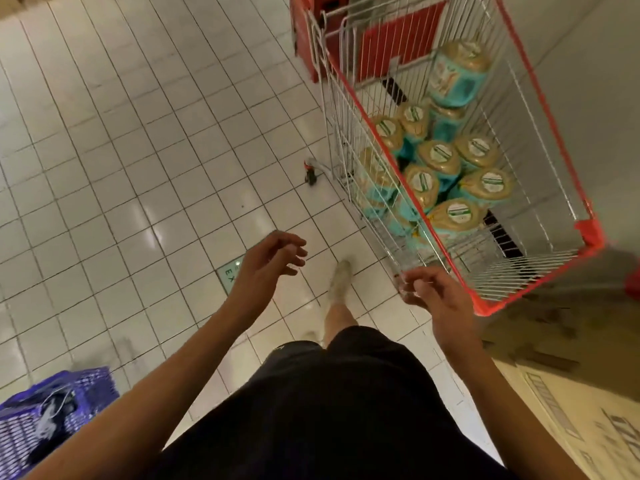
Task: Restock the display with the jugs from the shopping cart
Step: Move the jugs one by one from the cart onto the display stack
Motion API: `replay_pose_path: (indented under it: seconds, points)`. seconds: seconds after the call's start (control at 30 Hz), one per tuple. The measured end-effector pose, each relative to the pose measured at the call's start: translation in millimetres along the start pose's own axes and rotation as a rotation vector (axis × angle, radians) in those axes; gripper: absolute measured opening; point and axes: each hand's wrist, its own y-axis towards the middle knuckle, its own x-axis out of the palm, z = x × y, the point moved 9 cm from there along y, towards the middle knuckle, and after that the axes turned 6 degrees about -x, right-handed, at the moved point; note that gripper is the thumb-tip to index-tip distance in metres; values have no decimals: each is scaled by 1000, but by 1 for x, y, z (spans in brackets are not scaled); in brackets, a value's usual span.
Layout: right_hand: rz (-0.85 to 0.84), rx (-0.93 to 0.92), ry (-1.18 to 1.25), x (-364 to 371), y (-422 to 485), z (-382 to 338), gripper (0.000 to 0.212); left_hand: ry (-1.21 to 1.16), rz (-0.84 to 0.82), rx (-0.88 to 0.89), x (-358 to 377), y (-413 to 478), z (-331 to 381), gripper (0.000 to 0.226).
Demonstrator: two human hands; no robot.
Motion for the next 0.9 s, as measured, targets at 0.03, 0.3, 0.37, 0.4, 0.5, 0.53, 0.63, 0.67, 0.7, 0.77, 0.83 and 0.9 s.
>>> replay_pose_path:
  seconds: [0.03,0.3,0.37,0.4,0.5,0.53,0.63,0.67,0.7,0.77,0.83,0.9]
  points:
    - [13,10,-9,-5,17,1,29,2,-6,7,4,20,11,23]
    - [48,73,-24,-19,178,-23,24,57,-42,-62,31,174,80,24]
    - [19,70,-43,-15,222,-36,23,87,-71,-68,40,210,97,19]
    - [13,67,-52,-15,244,-42,21,102,-81,-70,43,227,105,18]
    - [30,34,-51,-19,301,-64,16,108,-103,-77,55,280,131,20]
    - [40,23,-50,-21,318,-71,16,101,-120,-84,62,300,140,22]
    - [96,58,-50,-33,371,-78,16,85,-195,-125,90,364,160,18]
    - [125,71,-44,-38,388,-78,15,88,-229,-143,104,386,164,20]
    - [157,75,-47,-44,406,-78,15,96,-266,-161,118,410,166,22]
    - [231,95,-70,-58,442,-74,16,90,-326,-271,150,458,162,24]
    - [299,120,-113,-72,475,-70,14,73,-364,-467,180,501,150,26]
    - [372,170,-160,-89,507,-56,12,38,-455,-672,213,530,132,28]
